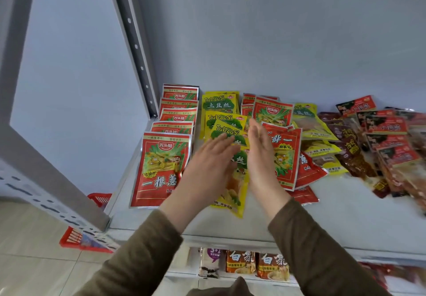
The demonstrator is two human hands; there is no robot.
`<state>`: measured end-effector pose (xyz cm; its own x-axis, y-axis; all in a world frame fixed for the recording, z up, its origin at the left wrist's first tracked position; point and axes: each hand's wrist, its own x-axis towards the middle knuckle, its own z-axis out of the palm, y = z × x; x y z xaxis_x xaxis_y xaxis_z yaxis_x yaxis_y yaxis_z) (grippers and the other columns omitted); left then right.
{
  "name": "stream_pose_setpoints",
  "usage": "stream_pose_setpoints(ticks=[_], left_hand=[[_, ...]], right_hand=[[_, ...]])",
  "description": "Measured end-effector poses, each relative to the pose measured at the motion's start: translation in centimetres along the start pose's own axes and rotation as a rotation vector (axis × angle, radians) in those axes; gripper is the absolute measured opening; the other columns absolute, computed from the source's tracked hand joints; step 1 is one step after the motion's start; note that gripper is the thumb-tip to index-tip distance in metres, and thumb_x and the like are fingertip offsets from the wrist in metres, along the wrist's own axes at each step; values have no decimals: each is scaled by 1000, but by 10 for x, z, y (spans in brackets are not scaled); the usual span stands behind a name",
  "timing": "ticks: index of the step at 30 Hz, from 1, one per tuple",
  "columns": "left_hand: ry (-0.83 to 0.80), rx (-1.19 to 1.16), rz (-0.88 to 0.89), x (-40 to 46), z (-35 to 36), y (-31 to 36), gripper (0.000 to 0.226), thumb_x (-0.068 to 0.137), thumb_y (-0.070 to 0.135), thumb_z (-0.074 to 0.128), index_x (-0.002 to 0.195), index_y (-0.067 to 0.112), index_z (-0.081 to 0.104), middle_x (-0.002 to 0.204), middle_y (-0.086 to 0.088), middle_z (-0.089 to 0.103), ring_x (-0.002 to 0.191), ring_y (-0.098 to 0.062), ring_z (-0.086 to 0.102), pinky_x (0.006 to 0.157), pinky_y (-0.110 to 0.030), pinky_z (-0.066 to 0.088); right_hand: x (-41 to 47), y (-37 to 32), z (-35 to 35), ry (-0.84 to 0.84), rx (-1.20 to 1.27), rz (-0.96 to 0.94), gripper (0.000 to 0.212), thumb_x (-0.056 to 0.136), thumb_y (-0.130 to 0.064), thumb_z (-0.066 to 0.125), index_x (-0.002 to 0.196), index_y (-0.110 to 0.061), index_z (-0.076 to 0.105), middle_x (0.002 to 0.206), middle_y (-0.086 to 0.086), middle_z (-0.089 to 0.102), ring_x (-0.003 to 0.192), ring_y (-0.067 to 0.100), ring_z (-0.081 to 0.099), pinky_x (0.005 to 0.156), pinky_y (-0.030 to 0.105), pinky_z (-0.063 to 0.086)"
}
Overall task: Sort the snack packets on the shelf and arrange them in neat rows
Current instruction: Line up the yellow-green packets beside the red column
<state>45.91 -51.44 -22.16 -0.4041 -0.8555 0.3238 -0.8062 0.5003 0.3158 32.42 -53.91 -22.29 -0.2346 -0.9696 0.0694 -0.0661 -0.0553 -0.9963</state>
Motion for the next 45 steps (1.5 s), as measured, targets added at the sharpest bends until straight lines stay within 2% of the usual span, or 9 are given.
stream_pose_setpoints(ticks=[6,15,20,25,31,34,36,40,45], left_hand=[[-201,217,-156,27,43,-4,66,104,65,16,163,39,4,173,3,2,159,-23,-9,128,-55,-1],[-94,218,-342,30,52,-6,76,102,61,30,165,24,8,172,-9,10,159,-28,2,127,-51,0],[-125,181,-337,38,50,-8,87,93,65,46,163,23,14,172,-12,4,158,-34,-6,126,-54,1],[-200,112,-352,34,54,-12,85,93,69,40,161,35,3,172,-11,-8,157,-32,-16,125,-57,-6],[-211,110,-326,26,58,-10,85,93,71,36,161,37,-1,173,-8,-8,157,-30,-17,126,-57,-6],[-210,102,-325,25,58,-9,85,93,70,35,162,37,-1,173,-7,-10,157,-30,-19,126,-57,-5],[-212,95,-329,24,59,-9,84,93,70,34,162,38,-2,173,-5,-11,157,-29,-20,126,-57,-6],[-213,83,-330,23,59,-9,84,93,70,33,161,38,-4,173,-4,-12,156,-28,-23,126,-55,-8],[-206,79,-318,22,58,-7,84,94,68,36,162,38,-3,172,-4,-14,155,-28,-24,126,-55,-8]], right_hand=[[49,6,-11,-88,59,153,48,107,-51,36,153,-37,37,160,-10,35,145,13,36,101,28,33],[63,-5,-1,-107,-33,75,48,108,-47,34,153,-31,38,159,-10,37,143,10,36,104,27,33],[100,-17,37,-145,65,251,51,108,-45,33,155,-23,35,158,-1,38,112,7,46,99,34,31],[124,-8,37,-89,79,361,57,108,-49,25,157,-20,30,162,3,32,147,27,33,116,48,26],[150,7,36,-47,-43,299,35,105,-19,41,137,-5,48,126,10,54,103,20,52,83,29,38],[165,3,45,-107,-87,339,17,99,-22,53,114,-13,53,100,6,53,77,16,54,64,25,46],[172,3,51,-82,-143,372,36,96,-33,62,120,-13,45,101,4,52,85,15,55,74,23,46],[183,2,56,-83,-292,353,118,76,-51,83,152,1,10,150,17,44,134,32,48,103,37,42],[185,11,52,-179,-418,299,90,79,-51,81,143,1,46,144,16,55,130,32,54,108,40,45]])
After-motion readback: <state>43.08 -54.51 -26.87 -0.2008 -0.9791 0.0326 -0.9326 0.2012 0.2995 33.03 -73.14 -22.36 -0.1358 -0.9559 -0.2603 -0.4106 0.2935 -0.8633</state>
